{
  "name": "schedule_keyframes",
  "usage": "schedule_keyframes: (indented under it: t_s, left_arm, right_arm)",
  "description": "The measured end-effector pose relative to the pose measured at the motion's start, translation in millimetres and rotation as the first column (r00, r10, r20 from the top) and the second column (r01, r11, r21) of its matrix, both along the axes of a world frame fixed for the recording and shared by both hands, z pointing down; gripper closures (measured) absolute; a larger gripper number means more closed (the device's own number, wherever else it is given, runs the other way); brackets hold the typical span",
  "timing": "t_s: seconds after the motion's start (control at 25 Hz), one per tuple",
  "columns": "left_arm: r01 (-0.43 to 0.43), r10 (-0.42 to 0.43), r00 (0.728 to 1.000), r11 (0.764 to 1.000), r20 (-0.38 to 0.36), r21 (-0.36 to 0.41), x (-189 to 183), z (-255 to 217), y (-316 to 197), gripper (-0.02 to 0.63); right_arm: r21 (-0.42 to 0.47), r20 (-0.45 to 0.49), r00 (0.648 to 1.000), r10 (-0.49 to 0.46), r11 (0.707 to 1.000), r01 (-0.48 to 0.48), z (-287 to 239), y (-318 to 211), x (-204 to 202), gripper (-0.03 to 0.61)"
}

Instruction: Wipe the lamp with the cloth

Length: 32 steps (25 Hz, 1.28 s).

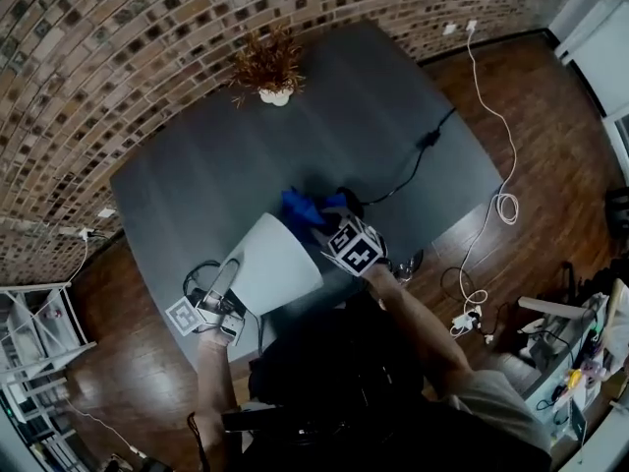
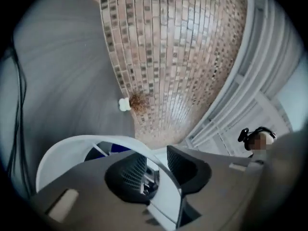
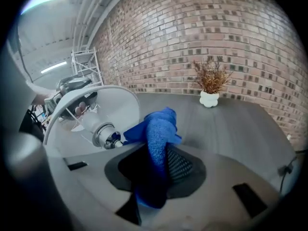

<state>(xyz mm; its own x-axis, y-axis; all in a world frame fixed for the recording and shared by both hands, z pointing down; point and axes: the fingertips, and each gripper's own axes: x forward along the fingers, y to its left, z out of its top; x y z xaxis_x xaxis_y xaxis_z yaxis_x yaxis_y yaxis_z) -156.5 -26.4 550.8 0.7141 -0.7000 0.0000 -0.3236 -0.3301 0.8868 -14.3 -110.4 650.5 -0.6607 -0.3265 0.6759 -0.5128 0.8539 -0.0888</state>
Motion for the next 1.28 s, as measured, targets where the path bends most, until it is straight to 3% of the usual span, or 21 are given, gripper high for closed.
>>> schedule_keyframes:
  t_s: [0.12, 0.24, 0.32, 0.4, 0.48, 0.56, 0.72, 0.92, 1.0, 1.08, 1.2, 1.28]
  left_arm:
    - [0.035, -0.036, 0.999, 0.996, 0.007, 0.081, 3.5, -8.7, -18.4, 0.532]
    - [0.044, -0.046, 0.999, 0.993, 0.016, 0.11, 4.1, -10.0, -31.8, 0.538]
    - [0.039, -0.041, 0.999, 0.995, 0.016, 0.095, 2.2, -8.1, -35.5, 0.535]
    - [0.043, -0.045, 0.999, 0.995, 0.018, 0.088, 1.2, -8.7, -36.6, 0.535]
    - [0.071, -0.072, 0.997, 0.995, 0.014, 0.07, -1.7, -7.4, -36.8, 0.537]
    - [0.108, -0.107, 0.994, 0.993, -0.008, 0.038, -6.1, -4.8, -41.2, 0.537]
    - [0.149, -0.15, 0.988, 0.988, -0.025, -0.025, -16.2, -3.0, -53.5, 0.538]
    - [0.196, -0.203, 0.977, 0.975, -0.059, -0.105, -28.7, 2.2, -62.1, 0.541]
    - [0.199, -0.207, 0.976, 0.973, -0.063, -0.113, -29.9, 2.5, -62.8, 0.54]
    - [0.196, -0.203, 0.977, 0.974, -0.059, -0.113, -32.0, 2.8, -65.2, 0.54]
    - [0.175, -0.179, 0.983, 0.981, -0.04, -0.08, -30.9, 1.0, -67.3, 0.54]
    - [0.112, -0.112, 0.993, 0.994, 0.037, 0.01, -21.5, -4.7, -60.2, 0.545]
  right_arm:
    - [0.051, 0.054, 0.997, 0.053, 0.997, -0.056, -2.1, -13.7, 8.2, 0.48]
    - [0.004, 0.242, 0.964, 0.112, 0.993, -0.116, -28.5, -44.8, 10.5, 0.48]
    - [-0.043, 0.357, 0.931, 0.071, 0.997, -0.059, -54.7, -59.5, -7.6, 0.48]
    - [-0.077, 0.433, 0.9, -0.046, 0.993, 0.088, -71.2, -59.8, -37.2, 0.48]
    - [-0.053, 0.478, 0.859, -0.183, 0.97, 0.236, -81.7, -50.2, -55.9, 0.483]
    - [-0.002, 0.517, 0.81, -0.275, 0.947, 0.323, -96.0, -36.1, -50.9, 0.482]
    - [0.052, 0.61, 0.725, -0.319, 0.929, 0.365, -112.6, 9.9, -19.5, 0.482]
    - [0.017, 0.683, 0.689, -0.243, 0.948, 0.318, -83.6, 81.7, 5.9, 0.482]
    - [-0.052, 0.696, 0.696, -0.175, 0.955, 0.292, -56.6, 107.2, 8.7, 0.482]
    - [-0.15, 0.674, 0.732, -0.103, 0.95, 0.272, -24.1, 122.3, 4.0, 0.482]
    - [-0.296, 0.543, 0.837, -0.071, 0.916, 0.269, 28.1, 132.9, -8.9, 0.482]
    - [-0.374, 0.404, 0.91, -0.09, 0.892, 0.254, 55.7, 140.1, -7.4, 0.482]
